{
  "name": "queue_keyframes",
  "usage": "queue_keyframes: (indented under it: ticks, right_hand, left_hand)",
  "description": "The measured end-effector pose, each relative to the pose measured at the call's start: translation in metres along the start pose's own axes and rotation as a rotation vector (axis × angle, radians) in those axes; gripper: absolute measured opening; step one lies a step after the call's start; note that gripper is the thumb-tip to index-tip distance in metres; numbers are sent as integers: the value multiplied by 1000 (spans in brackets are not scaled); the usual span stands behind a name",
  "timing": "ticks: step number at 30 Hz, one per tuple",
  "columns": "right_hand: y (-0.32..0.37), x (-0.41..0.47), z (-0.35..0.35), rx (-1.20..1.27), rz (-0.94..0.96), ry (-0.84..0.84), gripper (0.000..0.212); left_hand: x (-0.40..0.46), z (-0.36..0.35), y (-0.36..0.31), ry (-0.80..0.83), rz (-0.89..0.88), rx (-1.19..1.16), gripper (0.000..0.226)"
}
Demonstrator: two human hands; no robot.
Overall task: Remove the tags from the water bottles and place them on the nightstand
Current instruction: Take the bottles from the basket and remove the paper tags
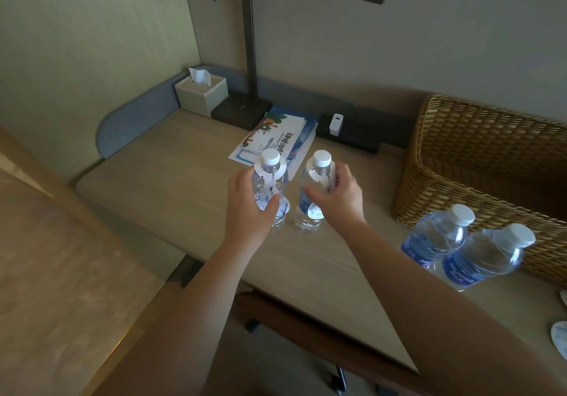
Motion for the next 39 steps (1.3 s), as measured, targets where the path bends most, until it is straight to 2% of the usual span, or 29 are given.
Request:
queue_keyframes:
  ticks: [7, 10, 12, 16, 18, 20, 22, 25, 27, 31, 39]
  right_hand:
    - [-18, -36, 26, -4, 3, 13, 42]
    - [-26, -49, 34, -4, 0, 19, 47]
    - [-32, -55, 38, 10, 2, 42, 52]
    - [-46, -66, 48, 70, 21, 143, 60]
    - [-56, -70, 54, 89, -8, 192, 75]
    - [-67, -76, 58, 80, -61, 249, 81]
    - [-75, -83, 62, 53, -99, 274, 67]
    - [-82, -89, 70, 112, -124, 225, 23]
    - [-82, -90, 79, 217, -127, 204, 4]
    - [-71, -88, 100, 311, -69, 207, 4]
    - [-56, -84, 133, 376, 7, 129, 6]
  left_hand:
    - [-39, -6, -18, -112, -143, 89, 58]
    - [-57, -20, -27, -68, -168, 53, 53]
    - [-65, -35, -30, 65, -96, -18, 53]
    - [-68, -60, -35, 296, 238, -233, 69]
    - [-68, -67, -39, 380, 328, -356, 64]
    - [-68, -69, -44, 399, 337, -366, 53]
    - [-68, -69, -48, 396, 334, -358, 53]
    - [-70, -72, -51, 396, 338, -375, 50]
    - [-73, -74, -51, 406, 332, -370, 50]
    - [-75, -79, -51, 415, 366, -351, 65]
    - [-77, -96, -53, 454, 311, -343, 70]
Point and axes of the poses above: each hand's wrist, its own x-axis towards the middle knuckle, its own z-axis out of the back of the hand, y = z × x, the point moved 2 cm from there along x, towards the middle knuckle, and after that the axes turned 14 degrees about -x, right-handed, at the moved point
